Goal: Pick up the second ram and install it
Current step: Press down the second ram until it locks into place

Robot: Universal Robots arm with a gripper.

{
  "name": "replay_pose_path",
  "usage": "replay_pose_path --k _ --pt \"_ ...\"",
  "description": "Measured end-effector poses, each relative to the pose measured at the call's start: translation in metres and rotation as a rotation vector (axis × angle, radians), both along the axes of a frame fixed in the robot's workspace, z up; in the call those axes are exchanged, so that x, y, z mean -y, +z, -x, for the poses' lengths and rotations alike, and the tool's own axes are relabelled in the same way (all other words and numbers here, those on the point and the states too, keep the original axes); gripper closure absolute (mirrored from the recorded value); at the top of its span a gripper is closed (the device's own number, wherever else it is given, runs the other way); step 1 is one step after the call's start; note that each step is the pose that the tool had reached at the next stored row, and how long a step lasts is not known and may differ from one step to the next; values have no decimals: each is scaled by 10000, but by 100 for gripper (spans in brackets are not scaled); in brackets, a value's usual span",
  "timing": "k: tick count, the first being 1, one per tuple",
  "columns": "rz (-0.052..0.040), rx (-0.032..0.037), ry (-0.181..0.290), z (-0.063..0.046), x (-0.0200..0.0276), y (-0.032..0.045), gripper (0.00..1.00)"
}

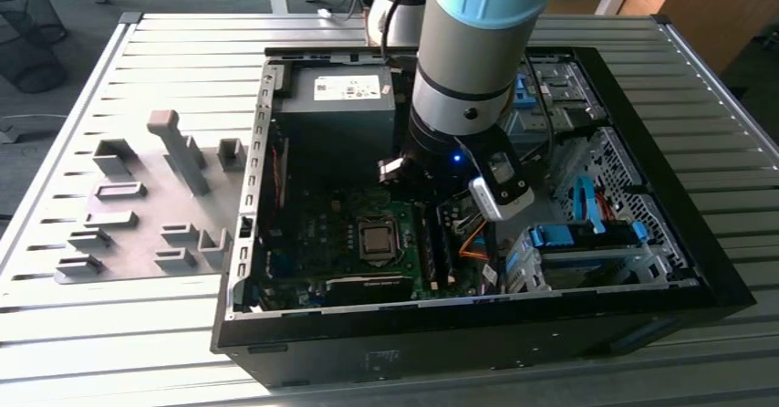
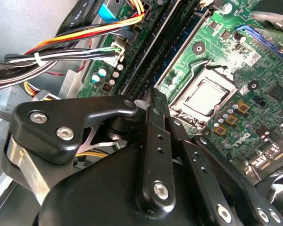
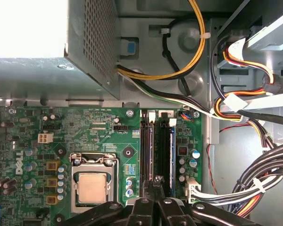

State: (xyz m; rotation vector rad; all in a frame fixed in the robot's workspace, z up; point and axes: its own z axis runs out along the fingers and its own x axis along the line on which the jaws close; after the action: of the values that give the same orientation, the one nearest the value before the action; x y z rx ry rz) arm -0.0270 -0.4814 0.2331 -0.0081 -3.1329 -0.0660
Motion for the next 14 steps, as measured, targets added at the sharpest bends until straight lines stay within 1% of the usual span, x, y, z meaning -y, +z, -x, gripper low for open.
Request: replay_pose_path --k 3,8,12,14 --pt "-2 0 0 -1 0 -17 89" --pt "-2 0 0 -2 0 -102 89" --pt "12 -5 0 -2 2 -141 89" --pt "3 -4 0 -2 1 -167 89"
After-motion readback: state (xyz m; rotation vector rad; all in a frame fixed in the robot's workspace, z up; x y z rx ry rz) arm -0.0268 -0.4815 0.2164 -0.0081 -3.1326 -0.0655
